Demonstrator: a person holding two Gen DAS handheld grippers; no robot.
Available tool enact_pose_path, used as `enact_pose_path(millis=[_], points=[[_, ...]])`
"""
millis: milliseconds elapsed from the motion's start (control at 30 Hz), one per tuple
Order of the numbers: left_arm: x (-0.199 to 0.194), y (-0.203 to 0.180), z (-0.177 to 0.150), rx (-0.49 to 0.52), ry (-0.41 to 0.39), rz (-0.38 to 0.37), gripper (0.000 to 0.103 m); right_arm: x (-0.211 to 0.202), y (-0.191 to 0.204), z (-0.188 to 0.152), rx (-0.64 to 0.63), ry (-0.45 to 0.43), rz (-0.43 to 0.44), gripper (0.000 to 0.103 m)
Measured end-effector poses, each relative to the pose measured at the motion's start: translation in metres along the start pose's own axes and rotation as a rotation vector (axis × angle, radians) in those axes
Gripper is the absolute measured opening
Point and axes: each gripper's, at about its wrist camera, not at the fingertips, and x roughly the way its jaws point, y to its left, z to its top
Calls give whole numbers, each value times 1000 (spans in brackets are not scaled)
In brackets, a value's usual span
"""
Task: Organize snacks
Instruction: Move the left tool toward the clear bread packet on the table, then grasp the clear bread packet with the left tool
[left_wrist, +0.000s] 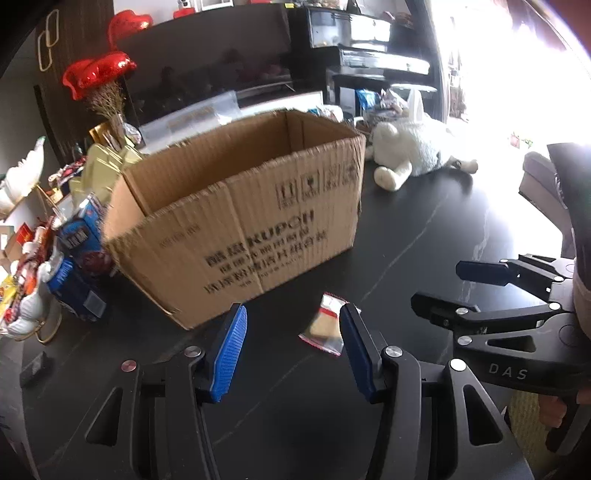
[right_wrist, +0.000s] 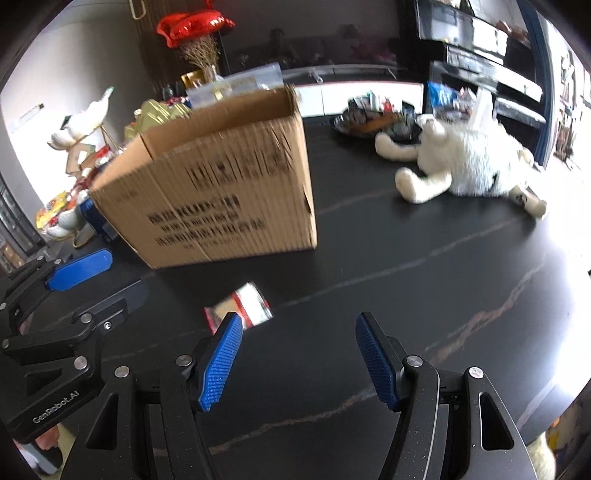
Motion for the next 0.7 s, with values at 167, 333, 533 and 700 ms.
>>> enact_pose_path(millis=[167, 333, 533, 700], points=[[18, -7, -6, 29, 36, -27, 51, 16, -9, -11, 17, 43, -18, 65], [40, -8, -10, 17, 85, -76, 55, 25, -12, -15, 23, 63, -25, 65], [58, -11, -16, 42, 115, -92, 61, 30, -13, -17, 13, 55, -50, 65], [72, -17, -17, 88, 126, -98, 63, 34, -17, -18, 18, 49, -63, 65]])
